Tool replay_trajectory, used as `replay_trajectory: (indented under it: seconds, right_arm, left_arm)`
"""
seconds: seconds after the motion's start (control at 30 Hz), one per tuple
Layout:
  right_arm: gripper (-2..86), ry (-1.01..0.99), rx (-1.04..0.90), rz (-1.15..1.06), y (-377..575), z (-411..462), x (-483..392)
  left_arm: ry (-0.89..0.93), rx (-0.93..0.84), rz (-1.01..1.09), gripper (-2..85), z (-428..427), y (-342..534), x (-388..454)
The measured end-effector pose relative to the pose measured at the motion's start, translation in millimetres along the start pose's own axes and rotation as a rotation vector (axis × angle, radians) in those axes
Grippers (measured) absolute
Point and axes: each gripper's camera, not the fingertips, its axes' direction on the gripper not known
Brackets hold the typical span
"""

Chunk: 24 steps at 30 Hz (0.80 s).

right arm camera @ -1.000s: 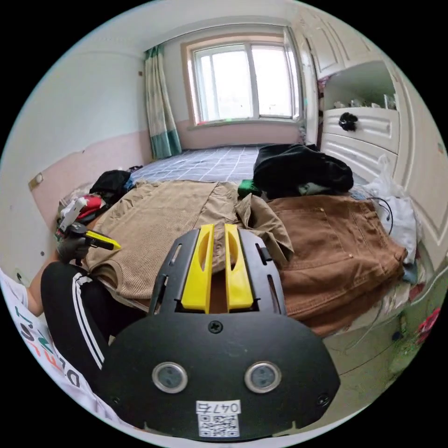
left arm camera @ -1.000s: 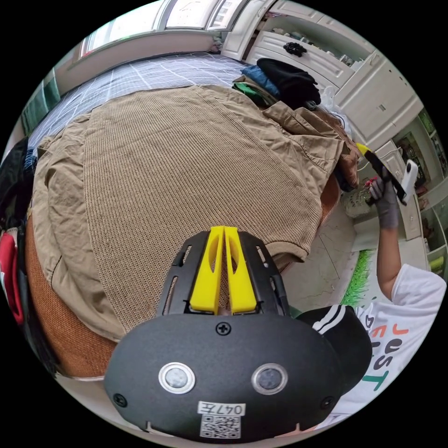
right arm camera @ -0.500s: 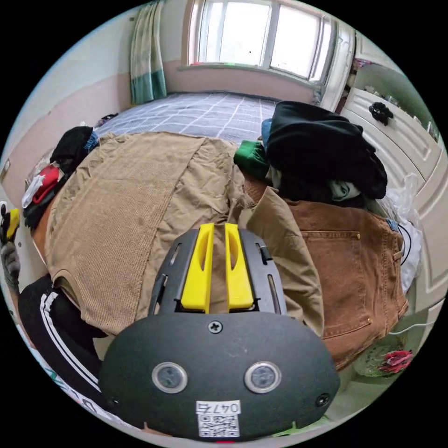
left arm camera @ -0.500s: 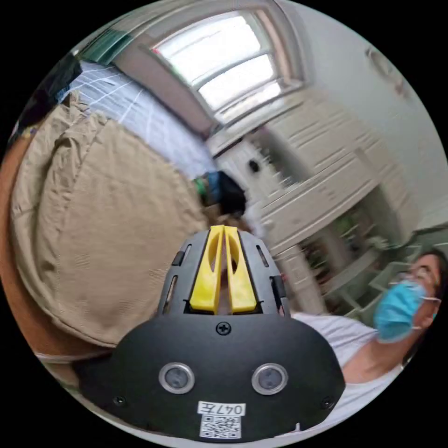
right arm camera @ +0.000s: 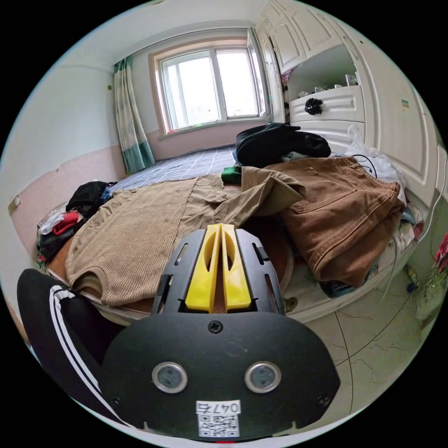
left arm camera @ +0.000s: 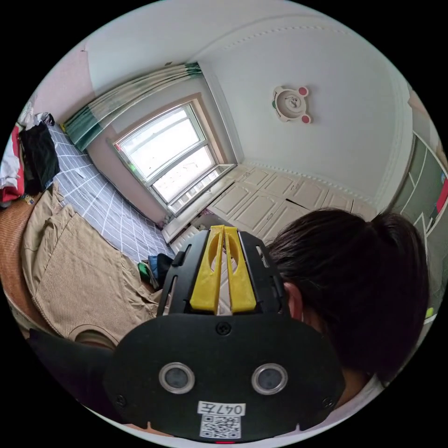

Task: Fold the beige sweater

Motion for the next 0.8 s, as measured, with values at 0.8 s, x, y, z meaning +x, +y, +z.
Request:
replay_trajectory:
  seconds: [0.8]
  right_arm:
    - [2.6, 0.052, -0.309, -0.406, -201, 190, -105]
  left_arm:
    - [-0.042, -0.261, 0.014, -1.0, 28, -64, 55]
